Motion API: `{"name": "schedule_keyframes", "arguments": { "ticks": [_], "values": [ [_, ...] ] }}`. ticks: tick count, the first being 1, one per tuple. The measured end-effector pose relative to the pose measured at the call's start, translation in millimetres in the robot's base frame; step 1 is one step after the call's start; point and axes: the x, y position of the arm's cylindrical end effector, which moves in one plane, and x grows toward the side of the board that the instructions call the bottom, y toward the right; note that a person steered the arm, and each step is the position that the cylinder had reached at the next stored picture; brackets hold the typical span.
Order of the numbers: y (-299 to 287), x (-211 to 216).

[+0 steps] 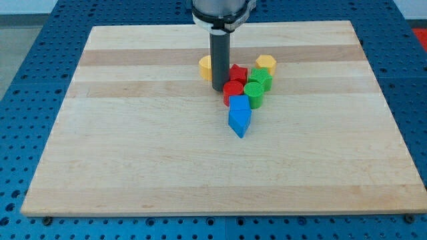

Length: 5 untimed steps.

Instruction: Separate the group of blocks

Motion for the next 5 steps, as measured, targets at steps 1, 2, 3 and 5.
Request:
{"name": "schedule_keyframes", "arguments": {
  "ticks": [1, 2, 3, 5],
  "values": [
    [1, 0],
    [2, 2],
    [11, 13],
    [47, 13]
  ]
}}
